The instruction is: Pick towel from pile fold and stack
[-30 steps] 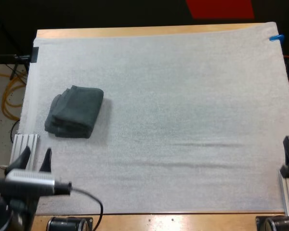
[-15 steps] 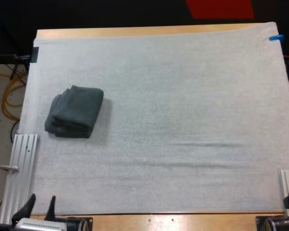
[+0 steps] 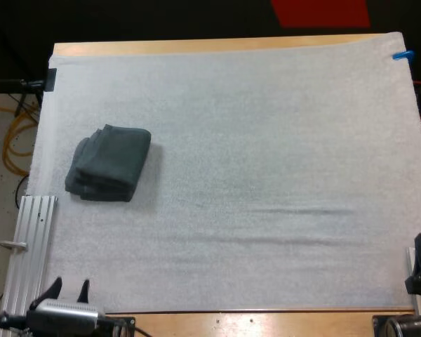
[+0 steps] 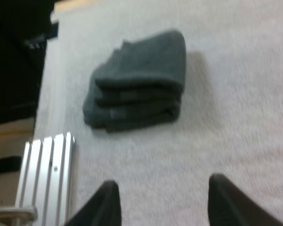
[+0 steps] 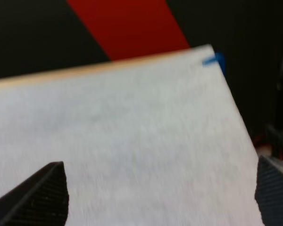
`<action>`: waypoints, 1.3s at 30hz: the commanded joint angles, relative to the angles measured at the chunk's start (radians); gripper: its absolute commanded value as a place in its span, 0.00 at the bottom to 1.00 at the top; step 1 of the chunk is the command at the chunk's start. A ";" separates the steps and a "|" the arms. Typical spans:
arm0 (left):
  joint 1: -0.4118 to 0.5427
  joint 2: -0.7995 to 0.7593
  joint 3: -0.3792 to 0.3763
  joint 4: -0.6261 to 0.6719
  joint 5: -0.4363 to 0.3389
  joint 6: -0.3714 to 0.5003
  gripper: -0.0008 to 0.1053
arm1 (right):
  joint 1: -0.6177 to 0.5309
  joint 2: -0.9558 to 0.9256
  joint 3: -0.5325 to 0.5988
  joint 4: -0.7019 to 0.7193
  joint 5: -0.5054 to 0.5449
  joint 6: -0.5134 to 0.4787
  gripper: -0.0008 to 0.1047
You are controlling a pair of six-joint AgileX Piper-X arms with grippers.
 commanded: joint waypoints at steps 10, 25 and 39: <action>0.002 -0.139 0.152 -0.322 0.002 -0.009 0.40 | -0.004 -0.040 0.088 -0.117 -0.010 -0.095 0.75; 0.002 -0.131 0.292 -0.357 0.002 -0.057 0.40 | -0.004 -0.038 0.183 -0.065 -0.032 -0.093 0.75; 0.002 -0.131 0.292 -0.357 0.002 -0.057 0.40 | -0.004 -0.038 0.185 -0.061 -0.032 -0.089 0.75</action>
